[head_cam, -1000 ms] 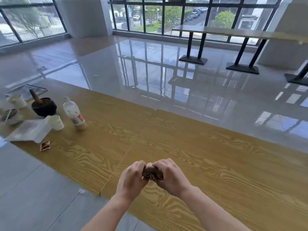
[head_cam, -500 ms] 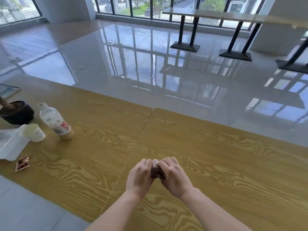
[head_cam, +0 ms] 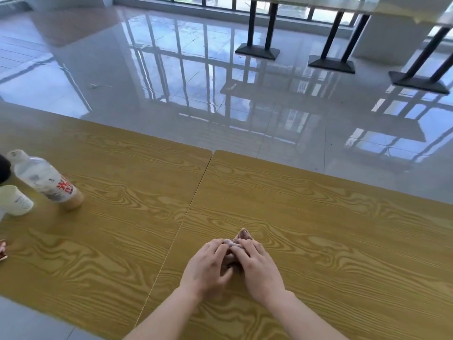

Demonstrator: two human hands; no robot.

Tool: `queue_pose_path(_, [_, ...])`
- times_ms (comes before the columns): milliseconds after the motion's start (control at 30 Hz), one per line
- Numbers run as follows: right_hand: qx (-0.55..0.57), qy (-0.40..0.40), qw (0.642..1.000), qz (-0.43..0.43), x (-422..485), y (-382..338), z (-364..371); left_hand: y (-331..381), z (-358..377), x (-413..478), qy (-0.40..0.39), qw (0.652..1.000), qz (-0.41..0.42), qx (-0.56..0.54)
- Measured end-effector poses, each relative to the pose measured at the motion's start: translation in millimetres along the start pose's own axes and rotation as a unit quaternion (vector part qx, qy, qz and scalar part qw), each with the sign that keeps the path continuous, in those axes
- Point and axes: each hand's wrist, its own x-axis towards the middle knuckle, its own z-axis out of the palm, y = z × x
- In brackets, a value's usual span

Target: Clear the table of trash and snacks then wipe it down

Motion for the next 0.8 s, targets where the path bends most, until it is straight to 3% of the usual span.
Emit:
queue_pose_path(167, [-0.003, -0.008, 0.999, 0.031, -1.1, -6.4, 3.9, -7.8, 11.3, 3.5, -0.042, 0.996, 0.003, 0.079])
queue_pose_path(433, [0.005, -0.040, 0.998, 0.058, 2.5, -8.0, 1.3, -2.5, 9.9, 6.4, -0.068, 0.995, -0.049, 0.056])
queue_pose_path(567, [0.080, -0.047, 0.993, 0.069, 3.3, -9.3, -16.6, 4.6, -11.2, 8.9, -0.099, 0.991, -0.083, 0.025])
queue_pose_path(800, [0.084, 0.000, 0.989, 0.121, -0.8, -0.8, -68.5, 26.0, -46.9, 23.4, -0.064, 0.988, -0.113, 0.088])
